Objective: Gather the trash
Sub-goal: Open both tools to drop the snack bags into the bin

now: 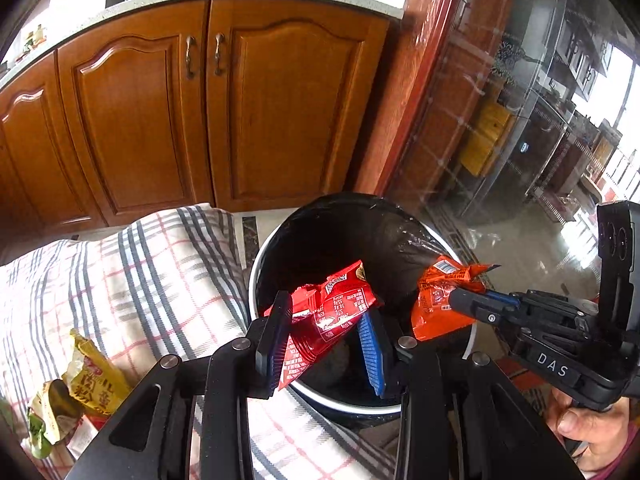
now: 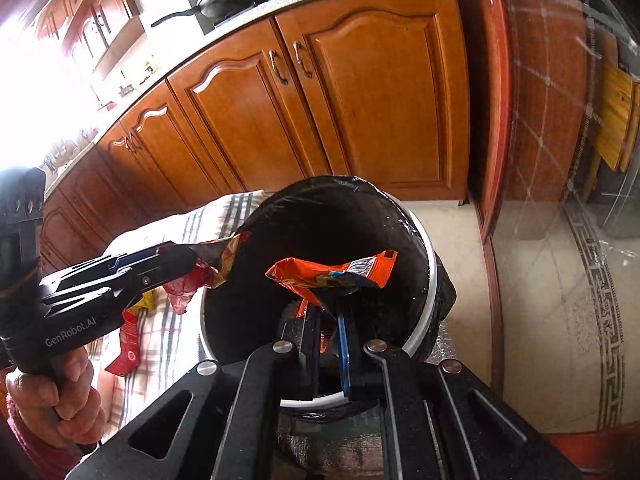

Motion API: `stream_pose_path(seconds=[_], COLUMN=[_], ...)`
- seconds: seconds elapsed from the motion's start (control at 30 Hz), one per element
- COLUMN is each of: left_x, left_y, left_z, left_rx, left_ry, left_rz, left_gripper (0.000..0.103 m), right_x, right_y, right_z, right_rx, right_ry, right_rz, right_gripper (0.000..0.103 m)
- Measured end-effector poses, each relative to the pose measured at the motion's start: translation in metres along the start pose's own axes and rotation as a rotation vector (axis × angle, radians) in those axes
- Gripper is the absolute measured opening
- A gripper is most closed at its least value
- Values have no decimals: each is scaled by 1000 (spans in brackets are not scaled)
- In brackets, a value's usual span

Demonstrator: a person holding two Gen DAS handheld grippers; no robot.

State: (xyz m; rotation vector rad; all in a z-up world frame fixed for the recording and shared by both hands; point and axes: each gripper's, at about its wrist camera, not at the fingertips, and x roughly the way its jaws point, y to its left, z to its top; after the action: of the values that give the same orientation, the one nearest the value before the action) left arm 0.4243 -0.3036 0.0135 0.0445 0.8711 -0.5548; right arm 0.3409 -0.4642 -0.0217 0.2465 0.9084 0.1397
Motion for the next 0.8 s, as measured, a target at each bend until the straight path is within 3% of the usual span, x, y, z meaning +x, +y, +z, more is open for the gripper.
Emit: stream_pose_path(seconds=[0.13,0.27,0.37,0.5,0.73,0.8], left_x=[9,8,5,-2,-33,-45], left_y=[0,0,1,6,22,31], left_z=[2,2,1,-3,-30,-43], left_rx=[-19,-26,-31,-58,-90,-109], left_ry=[17,11,5,-10,-48,-56], left_rz=[0,-8,-16,-47,-35,-21], left_gripper=[39,48,48,52,52,52], right_x=[6,7,5,-2,-23,-28], right_y=[-1,-4,-6,-6,-3,2], right_z=[0,2,2,-2,-16,-23], right_rx=[-1,9,14,22,51,60], right_ry=[17,23,16,1,-36,-50], right_rz=[-10,-17,-19,-18,-8,8], right_gripper=[11,21,30,30,31,36])
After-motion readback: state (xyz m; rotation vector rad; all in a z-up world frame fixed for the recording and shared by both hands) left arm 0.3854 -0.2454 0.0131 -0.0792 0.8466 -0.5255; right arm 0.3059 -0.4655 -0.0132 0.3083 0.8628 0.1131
